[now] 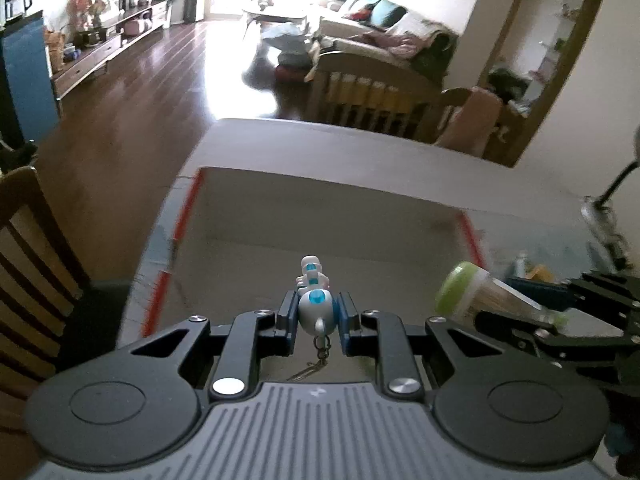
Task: Organize rigid objects
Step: 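Carry the figure and jar into the box and open both tools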
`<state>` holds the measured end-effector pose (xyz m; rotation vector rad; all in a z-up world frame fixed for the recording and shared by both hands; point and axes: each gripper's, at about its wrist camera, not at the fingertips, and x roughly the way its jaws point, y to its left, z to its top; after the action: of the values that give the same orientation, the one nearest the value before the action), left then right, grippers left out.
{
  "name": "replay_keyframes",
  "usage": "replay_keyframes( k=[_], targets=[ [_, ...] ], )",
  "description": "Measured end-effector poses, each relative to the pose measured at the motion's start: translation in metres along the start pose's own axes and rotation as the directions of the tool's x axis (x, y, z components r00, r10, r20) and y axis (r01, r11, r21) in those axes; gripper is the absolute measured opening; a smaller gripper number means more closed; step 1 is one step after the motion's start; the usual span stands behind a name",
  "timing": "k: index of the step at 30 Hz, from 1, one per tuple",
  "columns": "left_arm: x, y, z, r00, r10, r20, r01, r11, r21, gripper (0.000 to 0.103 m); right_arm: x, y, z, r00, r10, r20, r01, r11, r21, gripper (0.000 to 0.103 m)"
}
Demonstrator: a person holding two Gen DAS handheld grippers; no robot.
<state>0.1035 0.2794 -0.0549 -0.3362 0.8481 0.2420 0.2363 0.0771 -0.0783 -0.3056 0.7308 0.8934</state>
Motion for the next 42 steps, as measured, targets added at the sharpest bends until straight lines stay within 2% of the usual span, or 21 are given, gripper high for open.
replay_keyframes(
  k=[6,13,18,26,32,42],
  targets=[
    [0.029,0.021,0.007,0.998,0.048,-0.045,-0.046,0.999,0.024,0.02,0.037,0.014,0.0,0.998,-0.043,-0.051,0.042,0.999,-0.025,0.043],
    [0.055,0.024,0.009,0.992,0.092,-0.084,-0.086,0.994,0.066,0.02,0.073,0.026,-0.007,0.987,-0.107,-0.12,0.102,0.994,-0.047,0.043],
    [0.07,0.024,0.007,0.988,0.108,-0.113,-0.098,0.991,0.096,0.02,0.088,0.029,-0.014,0.979,-0.124,-0.161,0.116,0.992,-0.056,0.043],
    [0.087,0.025,0.003,0.98,0.11,-0.166,-0.092,0.989,0.116,0.02,0.094,0.033,-0.012,0.971,-0.122,-0.205,0.109,0.991,-0.072,0.043],
    [0.089,0.023,0.004,0.979,0.101,-0.177,-0.08,0.989,0.123,0.02,0.095,0.033,-0.01,0.968,-0.108,-0.228,0.093,0.993,-0.075,0.041],
    [0.081,0.014,0.0,0.979,0.107,-0.176,-0.082,0.987,0.141,0.02,0.078,0.031,-0.002,0.979,-0.065,-0.195,0.057,0.997,-0.048,0.052]
  ],
)
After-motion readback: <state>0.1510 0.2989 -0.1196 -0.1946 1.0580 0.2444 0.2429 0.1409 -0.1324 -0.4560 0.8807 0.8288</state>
